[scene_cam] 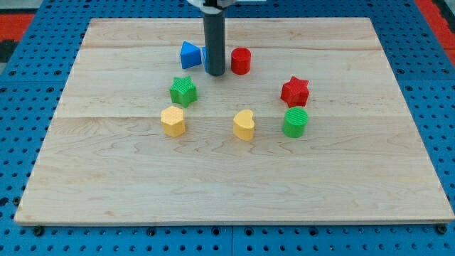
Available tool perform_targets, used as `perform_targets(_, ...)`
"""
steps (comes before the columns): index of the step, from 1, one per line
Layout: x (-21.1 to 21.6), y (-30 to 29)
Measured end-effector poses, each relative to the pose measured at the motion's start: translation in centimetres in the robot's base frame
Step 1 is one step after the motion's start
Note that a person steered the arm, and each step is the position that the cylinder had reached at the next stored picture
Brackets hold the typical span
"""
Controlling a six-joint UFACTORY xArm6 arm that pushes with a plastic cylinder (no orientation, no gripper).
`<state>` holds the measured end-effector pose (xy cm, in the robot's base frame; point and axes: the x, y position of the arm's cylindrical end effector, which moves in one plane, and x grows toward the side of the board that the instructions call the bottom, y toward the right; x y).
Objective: Move the blue blocks above the red circle
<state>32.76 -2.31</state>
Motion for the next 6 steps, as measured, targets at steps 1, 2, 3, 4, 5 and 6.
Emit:
perform_targets(1, -1.7, 0.2)
perform_targets(2, -1.9, 0.2)
perform_targets(3, -0.9, -1.9)
perform_targets(4, 0.5, -5.9)
perform_targets(5, -1.2, -8.8)
perform_targets(6, -3.3, -5.3)
